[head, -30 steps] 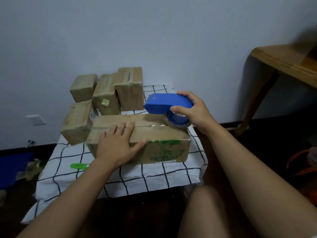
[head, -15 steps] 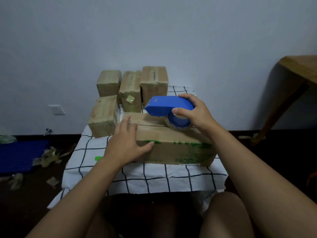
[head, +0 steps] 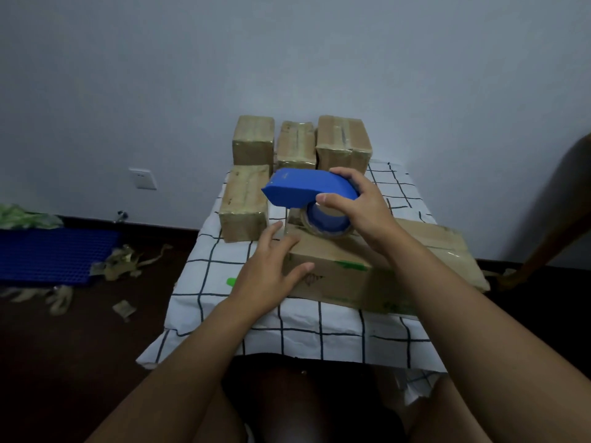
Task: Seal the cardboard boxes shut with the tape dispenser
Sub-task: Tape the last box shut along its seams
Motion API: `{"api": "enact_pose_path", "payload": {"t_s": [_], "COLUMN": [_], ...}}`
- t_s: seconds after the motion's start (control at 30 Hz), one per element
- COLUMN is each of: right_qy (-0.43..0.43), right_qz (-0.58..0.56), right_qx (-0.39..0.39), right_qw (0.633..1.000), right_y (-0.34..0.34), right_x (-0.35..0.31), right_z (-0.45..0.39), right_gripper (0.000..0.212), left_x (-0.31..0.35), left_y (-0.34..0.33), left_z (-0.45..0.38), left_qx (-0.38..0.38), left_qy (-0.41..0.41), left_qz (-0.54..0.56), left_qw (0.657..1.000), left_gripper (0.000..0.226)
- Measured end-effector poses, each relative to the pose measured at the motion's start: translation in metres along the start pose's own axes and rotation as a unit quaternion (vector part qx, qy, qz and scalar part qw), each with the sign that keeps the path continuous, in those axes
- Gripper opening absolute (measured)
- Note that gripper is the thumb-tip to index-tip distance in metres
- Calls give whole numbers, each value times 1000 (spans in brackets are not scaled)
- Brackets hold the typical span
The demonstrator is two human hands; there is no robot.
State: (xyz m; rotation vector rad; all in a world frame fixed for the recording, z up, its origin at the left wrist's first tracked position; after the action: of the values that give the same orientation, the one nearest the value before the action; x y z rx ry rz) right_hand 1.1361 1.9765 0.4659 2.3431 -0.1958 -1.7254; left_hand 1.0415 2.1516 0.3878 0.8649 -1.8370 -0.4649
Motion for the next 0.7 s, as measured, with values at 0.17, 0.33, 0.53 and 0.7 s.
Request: {"api": "enact_pose_path", "payload": {"t_s": [0.17, 0.33, 0.53, 0.7], "right_qy": [1, 5, -1, -3], "right_qz": [-20, -23, -22, 8], "right_qx": [-6, -15, -13, 8], "right_qw": [1000, 1000, 1000, 1000], "right_y": [-37, -56, -37, 9], "right_x": [-7, -13, -11, -2], "right_z": [-9, -15, -11, -2], "right_gripper": [53, 50, 41, 42], "left_x": [-13, -12, -3, -4], "left_y": [-2, 0, 9, 12], "left_z": [4, 5, 3, -2], "left_qx": [9, 41, 55, 33], "left_qy": [64, 31, -31, -44], "left_qz": [85, 20, -104, -160], "left_qw": [994, 999, 993, 985], "left_gripper": [64, 65, 52, 58]}}
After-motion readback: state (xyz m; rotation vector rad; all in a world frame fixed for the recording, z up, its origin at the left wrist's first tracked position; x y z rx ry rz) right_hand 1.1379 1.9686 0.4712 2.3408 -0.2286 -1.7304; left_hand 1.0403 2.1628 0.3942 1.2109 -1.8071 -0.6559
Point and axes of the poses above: each hand's wrist, its own z-axis away from the middle knuckle, its own y-axis out of the back of the hand, x = y × z, the point moved 3 cm from there along -z, towards the middle knuckle, and after that the axes turned 8 degrees about x, right-handed, at the moved point
